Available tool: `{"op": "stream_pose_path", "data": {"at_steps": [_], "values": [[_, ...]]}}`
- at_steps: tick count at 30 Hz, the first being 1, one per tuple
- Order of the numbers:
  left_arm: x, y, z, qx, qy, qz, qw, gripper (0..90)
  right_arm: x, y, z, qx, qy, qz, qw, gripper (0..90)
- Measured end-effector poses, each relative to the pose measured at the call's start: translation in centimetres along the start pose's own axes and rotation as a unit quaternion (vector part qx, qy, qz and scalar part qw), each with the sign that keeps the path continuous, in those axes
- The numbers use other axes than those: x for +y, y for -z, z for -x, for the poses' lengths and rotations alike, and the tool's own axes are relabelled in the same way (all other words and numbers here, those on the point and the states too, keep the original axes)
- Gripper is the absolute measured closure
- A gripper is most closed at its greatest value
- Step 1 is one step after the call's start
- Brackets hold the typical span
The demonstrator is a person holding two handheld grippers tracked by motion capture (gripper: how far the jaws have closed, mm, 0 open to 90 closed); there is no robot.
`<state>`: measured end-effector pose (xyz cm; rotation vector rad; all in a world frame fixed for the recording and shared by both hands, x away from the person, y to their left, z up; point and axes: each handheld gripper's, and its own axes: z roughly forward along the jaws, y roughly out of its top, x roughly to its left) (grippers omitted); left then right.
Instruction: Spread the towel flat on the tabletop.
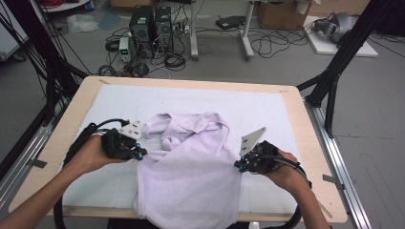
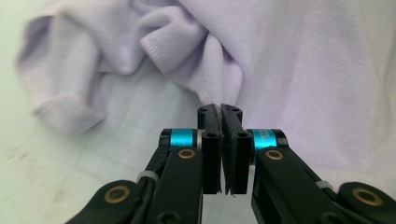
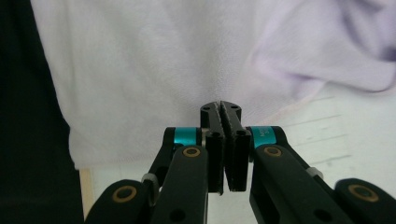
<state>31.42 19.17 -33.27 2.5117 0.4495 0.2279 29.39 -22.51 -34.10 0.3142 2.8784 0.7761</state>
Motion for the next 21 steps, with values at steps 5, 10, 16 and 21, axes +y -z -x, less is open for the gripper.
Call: {"op": "stream_pose_path", "data": {"at_steps": [5,10,16,21], "values": [[-1.3,3.1,-0.8,0.024,0.018,0.037,0.9989,86.5,-0.2,2.7,0.4,-0.03,-0.007,0.051,0.9982,88.9],[-2.1,5.8,-1.1,0.032,0.028,0.072,0.9965,86.5,-0.5,5.1,0.4,-0.043,-0.01,0.097,0.9943,88.9],[-2.6,6.4,-0.5,0.017,0.024,0.08,0.9964,86.5,-1.3,6.7,0.2,-0.034,-0.016,0.142,0.9892,88.9],[-3.3,5.4,1.4,-0.023,-0.001,0.053,0.9983,86.5,-2.1,5.9,-0.8,0.016,-0.006,0.13,0.9913,88.9]]}}
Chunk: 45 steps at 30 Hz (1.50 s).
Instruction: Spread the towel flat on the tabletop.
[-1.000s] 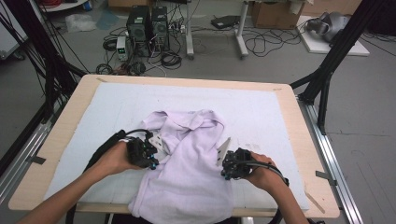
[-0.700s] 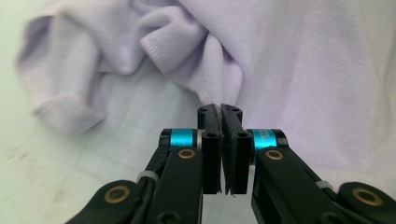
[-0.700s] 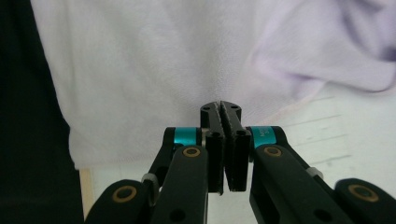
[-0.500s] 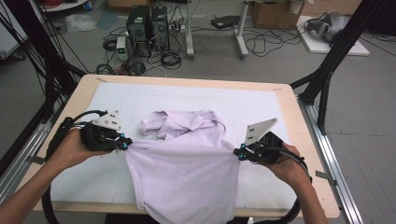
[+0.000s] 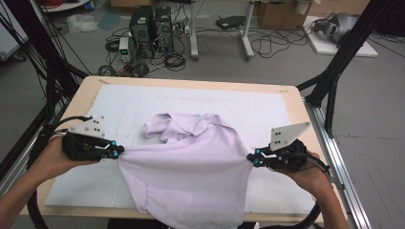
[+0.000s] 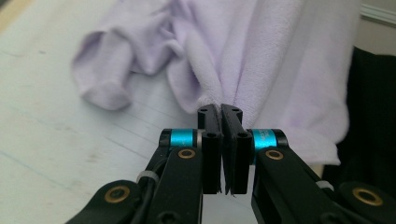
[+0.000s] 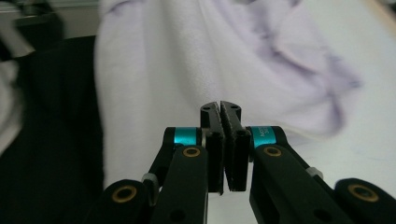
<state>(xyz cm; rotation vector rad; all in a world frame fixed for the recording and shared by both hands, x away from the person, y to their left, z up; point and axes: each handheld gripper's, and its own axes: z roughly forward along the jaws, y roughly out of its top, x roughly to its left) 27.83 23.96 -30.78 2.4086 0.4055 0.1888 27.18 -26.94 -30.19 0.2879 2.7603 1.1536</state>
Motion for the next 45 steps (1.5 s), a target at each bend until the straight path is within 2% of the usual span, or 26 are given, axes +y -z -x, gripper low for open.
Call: {"op": "stream_pose_path", "data": {"at_steps": [2,3,4,5,6,7,8,9,10,13,14,17,20,21,24,27,30,31,32,33,35,37,39,41,43,45], "values": [[-0.6,-0.9,1.1,-0.032,-0.023,-0.023,0.9989,86.5,-0.7,-0.7,-0.6,0.042,0.007,-0.013,0.999,88.9],[-1.0,-1.4,1.8,-0.051,-0.038,-0.038,0.9972,86.4,-1.0,-1.3,-1.0,0.065,0.01,-0.027,0.9974,88.9],[-1.1,-1.7,2.1,-0.062,-0.049,-0.047,0.9958,86.0,-1.4,-1.9,-1.4,0.077,0.021,-0.045,0.9958,88.9],[-1.3,-2.0,2.4,-0.076,-0.06,-0.052,0.9939,84.9,-1.6,-2.2,-1.6,0.085,0.02,-0.052,0.9948,88.8],[-1.4,-2.2,2.5,-0.081,-0.071,-0.049,0.993,80.3,-1.8,-2.5,-1.6,0.1,0.015,-0.06,0.9931,88.1],[-1.3,-2.3,2.4,-0.073,-0.073,-0.044,0.9937,69.0,-2.0,-2.8,-1.7,0.105,0.015,-0.06,0.9925,86.7],[-1.2,-2.3,2.1,-0.068,-0.061,-0.043,0.9949,58.2,-2.0,-2.8,-1.7,0.098,0.021,-0.058,0.9932,80.5],[-1.0,-2.2,1.8,-0.059,-0.06,-0.038,0.9957,56.4,-2.0,-2.8,-1.5,0.081,0.017,-0.05,0.9953,76.9],[-0.8,-2.2,1.5,-0.045,-0.06,-0.033,0.9967,54.9,-1.9,-2.8,-1.3,0.08,0.006,-0.044,0.9958,72.3],[0.0,-2.8,0.8,-0.024,-0.054,-0.028,0.9979,50.5,-1.2,-2.9,-0.7,0.05,0.009,-0.039,0.9979,65.4],[0.3,-3.2,0.6,-0.015,-0.053,-0.031,0.998,50.2,-0.8,-3.2,-0.5,0.037,0.009,-0.044,0.9983,65.3],[1.0,-5.0,0.3,-0.006,-0.052,-0.042,0.9977,50.1,-0.2,-4.6,0.1,0.018,0.007,-0.069,0.9974,62.7],[1.8,-7.5,0.2,-0.01,-0.054,-0.068,0.9961,50.5,0.0,-6.5,0.5,0.005,0.013,-0.115,0.9933,62.7],[2.1,-8.5,0.1,-0.011,-0.057,-0.083,0.9949,51.4,0.0,-7.3,0.7,0.003,0.018,-0.133,0.9909,62.6],[2.4,-10.6,-0.1,-0.019,-0.052,-0.123,0.9909,52.9,-0.1,-9.5,1.0,-0.002,0.028,-0.197,0.9801,62.4],[2.5,-12.2,-0.4,-0.028,-0.043,-0.152,0.9871,55.6,-0.2,-11.5,1.4,0.002,0.043,-0.251,0.967,62.8],[2.5,-13.2,-1.0,-0.037,-0.029,-0.172,0.9839,57.6,-0.2,-13.1,2.0,0.002,0.055,-0.292,0.9548,65.1],[2.4,-13.5,-1.2,-0.039,-0.022,-0.184,0.9818,59.3,-0.3,-13.5,2.2,0.001,0.061,-0.305,0.9503,66.4],[2.3,-13.8,-1.2,-0.043,-0.017,-0.192,0.9803,61.6,-0.4,-14.1,2.5,0.001,0.069,-0.329,0.9418,69.5],[2.2,-14.1,-1.3,-0.045,-0.011,-0.196,0.9795,63.1,-0.6,-14.5,2.7,0.007,0.068,-0.345,0.9362,73.7],[2.0,-14.5,-1.3,-0.051,-0.002,-0.205,0.9773,69.4,-0.6,-14.5,3.1,0.035,0.057,-0.344,0.9366,82.7],[2.1,-14.7,-1.4,-0.054,0.003,-0.206,0.977,75.5,-0.6,-14.5,3.1,0.042,0.055,-0.344,0.9362,87.2],[2.2,-14.6,-1.4,-0.053,0.002,-0.204,0.9775,82.5,-0.6,-14.5,3.1,0.041,0.054,-0.346,0.9359,88.3],[2.2,-14.1,-1.3,-0.046,-0.003,-0.195,0.9797,84.8,-0.6,-14.3,3.1,0.037,0.045,-0.341,0.9381,88.8],[2.3,-13.1,-1.5,-0.039,-0.001,-0.177,0.9834,85.2,-0.7,-13.6,3.2,0.027,0.038,-0.321,0.9458,88.8],[2.5,-11.8,-1.8,-0.033,0.008,-0.146,0.9887,85.3,-0.5,-12.3,3.1,0.02,0.029,-0.285,0.9579,88.9]]}}
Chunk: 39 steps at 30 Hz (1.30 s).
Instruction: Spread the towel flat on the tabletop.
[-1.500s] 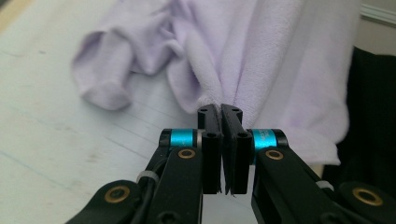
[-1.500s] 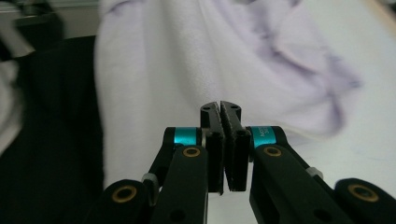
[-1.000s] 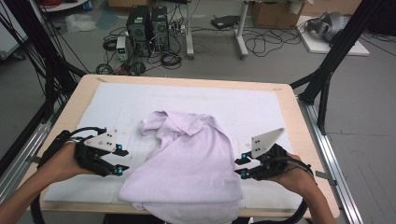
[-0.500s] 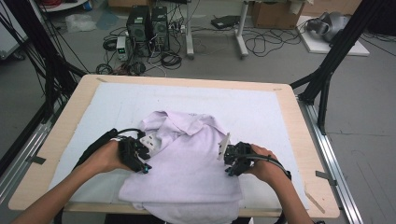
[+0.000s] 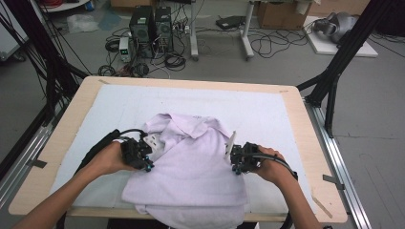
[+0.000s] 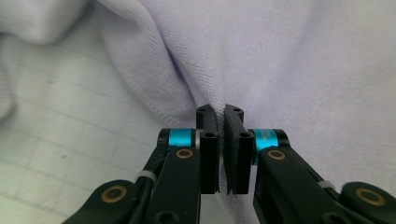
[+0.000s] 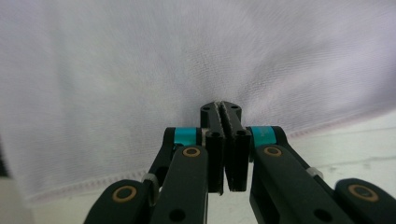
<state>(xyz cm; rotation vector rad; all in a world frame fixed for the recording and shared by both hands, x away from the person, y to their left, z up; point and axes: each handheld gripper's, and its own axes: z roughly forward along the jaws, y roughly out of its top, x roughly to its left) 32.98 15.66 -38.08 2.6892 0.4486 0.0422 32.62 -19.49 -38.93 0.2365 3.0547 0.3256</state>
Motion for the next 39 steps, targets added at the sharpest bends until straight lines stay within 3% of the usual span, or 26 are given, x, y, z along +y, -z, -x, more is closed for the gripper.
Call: {"op": "stream_pose_path", "data": {"at_steps": [3,6,9,12,15,18,21,23,25,26,27,29,32,33,36,39], "values": [[-0.3,2.2,-0.3,0.016,0.005,0.039,0.9991,85.4,-0.8,2.3,-0.1,-0.01,-0.008,0.058,0.9982,88.9],[-0.6,4.5,-0.6,0.037,0.007,0.074,0.9966,85.4,-1.6,4.9,-0.3,-0.021,-0.011,0.11,0.9936,88.9],[-0.9,6.8,-0.5,0.053,0.002,0.109,0.9926,85.3,-2.3,7.5,-0.6,-0.034,-0.01,0.166,0.9855,88.9],[-1.1,9.0,0.1,0.07,-0.008,0.147,0.9866,85.3,-2.8,9.7,-1.0,-0.04,-0.01,0.21,0.9768,88.9],[-1.2,10.2,1.2,0.075,-0.022,0.161,0.9838,85.3,-3.2,11.4,-1.7,-0.043,-0.001,0.244,0.9688,89.0],[-1.7,10.5,3.2,0.064,-0.052,0.154,0.9847,85.2,-3.9,12.2,-2.9,-0.027,0.014,0.266,0.9635,89.0],[-2.4,9.9,5.4,0.036,-0.08,0.134,0.987,85.1,-4.5,11.8,-4.3,0.011,0.036,0.267,0.9629,89.0],[-3.0,9.1,6.8,0.01,-0.096,0.119,0.9882,84.9,-4.7,11.0,-5.4,0.044,0.05,0.253,0.9652,89.0],[-3.5,7.9,7.9,-0.029,-0.115,0.093,0.9886,83.6,-4.8,10.1,-6.3,0.07,0.059,0.229,0.9691,88.9],[-3.7,7.4,8.2,-0.042,-0.123,0.082,0.9881,81.0,-4.9,9.5,-6.7,0.084,0.062,0.219,0.9701,88.3],[-3.9,6.8,8.4,-0.045,-0.134,0.08,0.9868,74.9,-4.9,9.1,-7.0,0.081,0.065,0.211,0.9719,87.4],[-4.1,6.5,7.9,-0.03,-0.135,0.087,0.9866,56.8,-5.0,8.6,-6.8,0.07,0.054,0.21,0.9738,80.7],[-4.1,6.7,6.5,-0.005,-0.108,0.101,0.989,51.4,-4.7,8.6,-6.4,0.047,0.036,0.216,0.9746,73.8],[-4.0,6.7,6.1,0.006,-0.097,0.105,0.9897,49.8,-4.4,8.5,-6.2,0.029,0.032,0.215,0.9757,72.5],[-3.8,6.3,4.2,0.044,-0.06,0.1,0.9922,49.4,-3.4,8.1,-5.6,0.0,0.025,0.206,0.9782,71.1],[-3.4,5.3,2.8,0.071,-0.035,0.088,0.993,49.7,-2.1,6.7,-4.9,-0.024,0.022,0.186,0.9819,70.8]]}}
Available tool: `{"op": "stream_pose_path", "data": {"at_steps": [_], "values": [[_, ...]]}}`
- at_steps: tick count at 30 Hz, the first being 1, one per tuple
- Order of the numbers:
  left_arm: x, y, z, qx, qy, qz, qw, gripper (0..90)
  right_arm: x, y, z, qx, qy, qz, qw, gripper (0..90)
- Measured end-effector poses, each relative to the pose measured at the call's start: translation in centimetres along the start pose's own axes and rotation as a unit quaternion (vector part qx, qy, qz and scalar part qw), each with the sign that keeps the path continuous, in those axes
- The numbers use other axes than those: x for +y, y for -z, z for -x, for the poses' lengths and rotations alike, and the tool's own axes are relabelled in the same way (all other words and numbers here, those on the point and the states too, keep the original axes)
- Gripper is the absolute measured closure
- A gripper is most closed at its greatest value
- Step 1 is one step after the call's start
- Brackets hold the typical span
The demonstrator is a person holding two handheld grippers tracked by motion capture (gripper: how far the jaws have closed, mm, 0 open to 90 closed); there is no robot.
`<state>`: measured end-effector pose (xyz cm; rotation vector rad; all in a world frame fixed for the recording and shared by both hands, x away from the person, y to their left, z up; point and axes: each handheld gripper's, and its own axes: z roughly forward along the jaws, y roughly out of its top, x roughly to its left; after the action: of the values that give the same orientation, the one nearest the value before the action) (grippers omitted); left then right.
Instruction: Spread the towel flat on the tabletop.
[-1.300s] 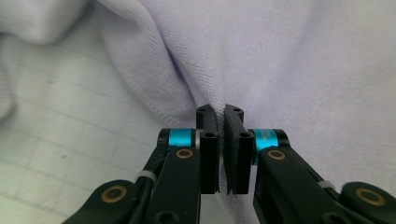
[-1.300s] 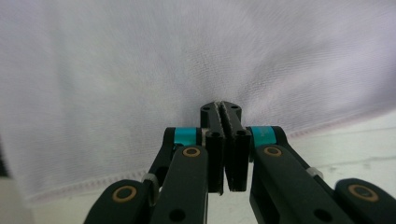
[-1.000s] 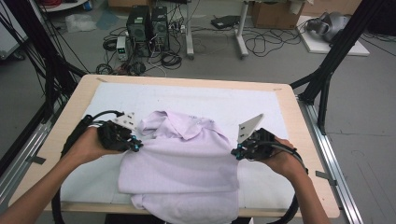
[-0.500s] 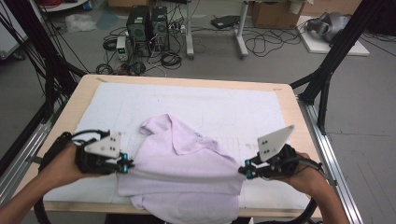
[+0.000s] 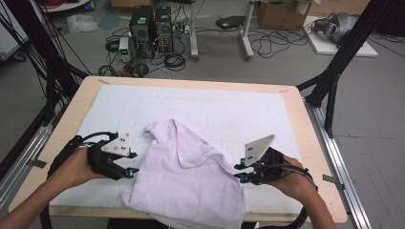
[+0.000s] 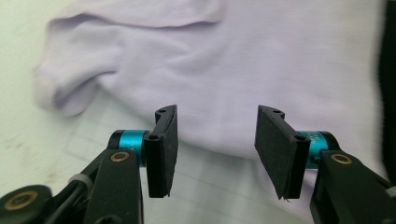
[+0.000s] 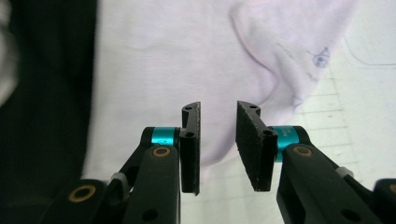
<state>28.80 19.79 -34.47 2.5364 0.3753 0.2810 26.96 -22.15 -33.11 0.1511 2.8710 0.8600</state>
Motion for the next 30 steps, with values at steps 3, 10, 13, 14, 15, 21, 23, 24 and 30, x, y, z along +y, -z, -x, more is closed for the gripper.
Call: {"op": "stream_pose_path", "data": {"at_steps": [3,10,13,14,15,21,23,24,30], "values": [[0.2,-1.9,-0.9,0.0,0.013,-0.019,0.9997,50.6,0.6,-2.1,0.6,-0.015,0.012,-0.018,0.9997,68.3],[0.2,-5.4,-2.3,-0.013,0.042,-0.046,0.998,51.6,1.1,-6.0,1.6,-0.023,0.012,-0.059,0.9979,64.9],[0.2,-5.8,-2.2,-0.018,0.039,-0.047,0.998,51.6,1.7,-7.2,2.0,-0.025,0.012,-0.049,0.9984,63.3],[0.3,-5.7,-2.2,-0.019,0.035,-0.044,0.9982,51.6,2.0,-7.6,2.1,-0.027,0.01,-0.044,0.9986,62.6],[0.3,-5.7,-2.2,-0.019,0.034,-0.042,0.9984,51.5,2.4,-8.1,2.3,-0.026,0.006,-0.035,0.999,62.0],[0.0,-5.2,-2.5,-0.015,0.037,-0.031,0.9987,50.0,5.5,-11.1,2.5,-0.026,0.004,-0.005,0.9996,59.5],[-0.1,-5.0,-2.6,-0.019,0.035,-0.024,0.9989,46.8,6.4,-12.2,2.6,-0.028,0.006,-0.009,0.9996,59.4],[-0.1,-5.0,-2.6,-0.015,0.033,-0.018,0.9992,44.0,6.8,-13.0,2.7,-0.024,0.002,-0.007,0.9997,59.0],[-0.4,-4.7,-2.7,-0.016,0.024,0.006,0.9995,24.3,8.0,-15.1,3.0,-0.019,-0.014,-0.015,0.9996,46.2]]}}
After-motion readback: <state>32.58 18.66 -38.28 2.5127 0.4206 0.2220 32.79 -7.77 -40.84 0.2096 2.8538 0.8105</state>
